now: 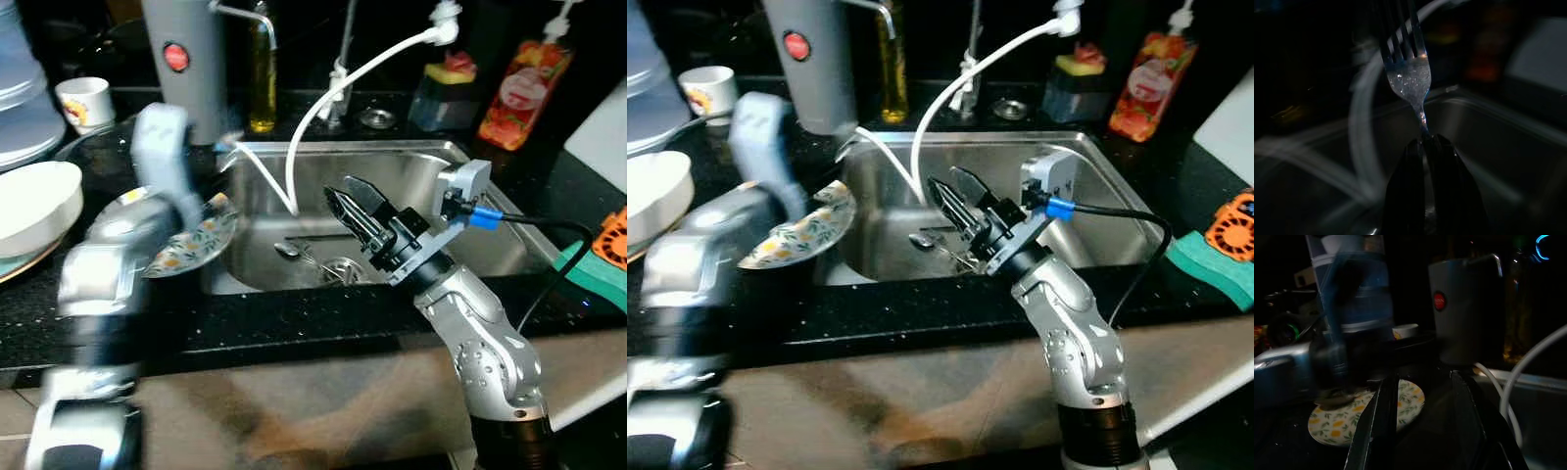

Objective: Kitchen organization

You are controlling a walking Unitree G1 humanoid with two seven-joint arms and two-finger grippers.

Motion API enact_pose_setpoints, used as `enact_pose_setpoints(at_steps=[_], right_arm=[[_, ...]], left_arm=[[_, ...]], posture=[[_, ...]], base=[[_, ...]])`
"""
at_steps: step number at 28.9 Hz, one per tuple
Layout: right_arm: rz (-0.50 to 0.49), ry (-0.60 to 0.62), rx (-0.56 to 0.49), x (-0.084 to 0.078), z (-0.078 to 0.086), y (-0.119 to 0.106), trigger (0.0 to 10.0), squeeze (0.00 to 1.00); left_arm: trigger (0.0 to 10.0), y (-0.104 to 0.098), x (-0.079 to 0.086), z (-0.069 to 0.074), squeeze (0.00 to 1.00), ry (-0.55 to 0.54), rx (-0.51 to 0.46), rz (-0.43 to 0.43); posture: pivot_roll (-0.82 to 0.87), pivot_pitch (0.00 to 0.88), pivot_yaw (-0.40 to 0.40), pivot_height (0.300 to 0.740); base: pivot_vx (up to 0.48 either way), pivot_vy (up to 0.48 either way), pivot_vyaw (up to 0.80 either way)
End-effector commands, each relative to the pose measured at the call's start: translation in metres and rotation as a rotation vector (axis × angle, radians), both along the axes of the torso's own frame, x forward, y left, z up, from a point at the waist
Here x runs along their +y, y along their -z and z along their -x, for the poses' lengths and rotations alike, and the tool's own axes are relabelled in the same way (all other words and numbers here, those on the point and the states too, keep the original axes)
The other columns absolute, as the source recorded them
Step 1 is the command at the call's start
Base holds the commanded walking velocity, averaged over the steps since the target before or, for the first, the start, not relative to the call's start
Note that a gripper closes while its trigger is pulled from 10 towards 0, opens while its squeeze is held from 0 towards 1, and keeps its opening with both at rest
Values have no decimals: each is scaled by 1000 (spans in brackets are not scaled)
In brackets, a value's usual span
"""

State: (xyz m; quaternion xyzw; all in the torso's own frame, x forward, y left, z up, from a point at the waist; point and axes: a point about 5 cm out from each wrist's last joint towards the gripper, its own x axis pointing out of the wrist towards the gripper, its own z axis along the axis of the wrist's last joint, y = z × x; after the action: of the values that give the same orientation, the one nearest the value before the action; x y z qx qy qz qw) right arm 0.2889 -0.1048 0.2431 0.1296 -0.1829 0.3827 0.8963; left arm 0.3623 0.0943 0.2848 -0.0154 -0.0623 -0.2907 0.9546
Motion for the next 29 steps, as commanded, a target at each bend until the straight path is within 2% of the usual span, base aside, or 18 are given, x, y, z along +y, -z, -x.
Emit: enact_pose_setpoints(at_steps=[1,2,4,6,8,9,12,13,14,19,21,23,24,25,26,27,28,29], right_arm=[[-5,14,9,-4,-3,1,10000,0],[-5,14,9,-4,-3,1,10000,0],[-16,28,13,-4,-4,1,10000,0],[-14,30,13,-4,-2,2,10000,0],[-9,31,12,-4,0,3,10000,0],[-11,40,13,-6,0,3,10000,0],[-19,57,15,-8,0,3,10000,0],[-23,63,15,-9,1,3,10000,0],[-24,65,15,-9,1,3,10000,0],[-19,68,13,-11,2,3,10000,0],[-22,77,15,-12,1,3,10000,0],[-22,77,15,-12,1,3,10000,0],[-24,76,15,-12,1,3,10000,0],[-24,76,15,-12,1,3,10000,0],[-23,73,16,-11,1,3,10000,0],[-23,73,16,-11,1,3,10000,0],[-23,72,19,-11,1,4,10000,0],[-23,72,19,-11,1,4,10000,0]], left_arm=[[10000,30,-19,-11,0,-48,130,-82],[10000,30,-19,-11,0,-48,130,-82],[10000,55,-42,-13,0,-53,177,-236],[10000,68,-50,-12,0,-62,188,-275],[10000,70,-50,-13,0,-82,191,-242],[10000,66,-47,-14,1000,-110,165,-221],[10000,57,-41,-15,1000,-137,96,-179],[10000,38,-36,-12,1000,-132,12,-74],[10000,22,-29,-9,51,-126,-56,16],[10000,-3,-4,-6,0,-180,-134,99],[10000,-1,16,-11,0,-282,-106,-53],[10000,-1,16,-11,0,-282,-106,-53],[10000,7,32,-13,0,-346,-61,-169],[10000,7,32,-13,0,-346,-61,-169],[10000,10,67,-10,0,-480,-6,-229],[10000,10,67,-10,0,-480,-6,-229],[10000,12,99,-3,0,-599,38,-268],[10000,12,99,-3,0,-599,38,-268]], posture=[[107,15,-45,740],[107,15,-45,740],[101,17,-42,740],[83,11,-23,740],[83,11,-23,740],[78,12,-16,740],[75,15,-15,740],[69,22,-15,740],[69,22,-15,740],[66,15,-14,740],[66,15,-14,740],[66,15,-14,740],[76,24,-19,740],[76,24,-19,740],[93,23,-16,740],[93,23,-16,740],[112,34,-24,740],[112,34,-24,740]], base=[[0,0,0],[0,0,0],[0,0,0],[0,0,0],[0,0,0],[0,0,0],[0,0,0],[0,0,0],[0,0,0],[0,0,0],[0,0,0],[0,0,0],[0,0,0],[0,0,0],[0,0,0],[0,0,0],[0,0,0],[0,0,0]])
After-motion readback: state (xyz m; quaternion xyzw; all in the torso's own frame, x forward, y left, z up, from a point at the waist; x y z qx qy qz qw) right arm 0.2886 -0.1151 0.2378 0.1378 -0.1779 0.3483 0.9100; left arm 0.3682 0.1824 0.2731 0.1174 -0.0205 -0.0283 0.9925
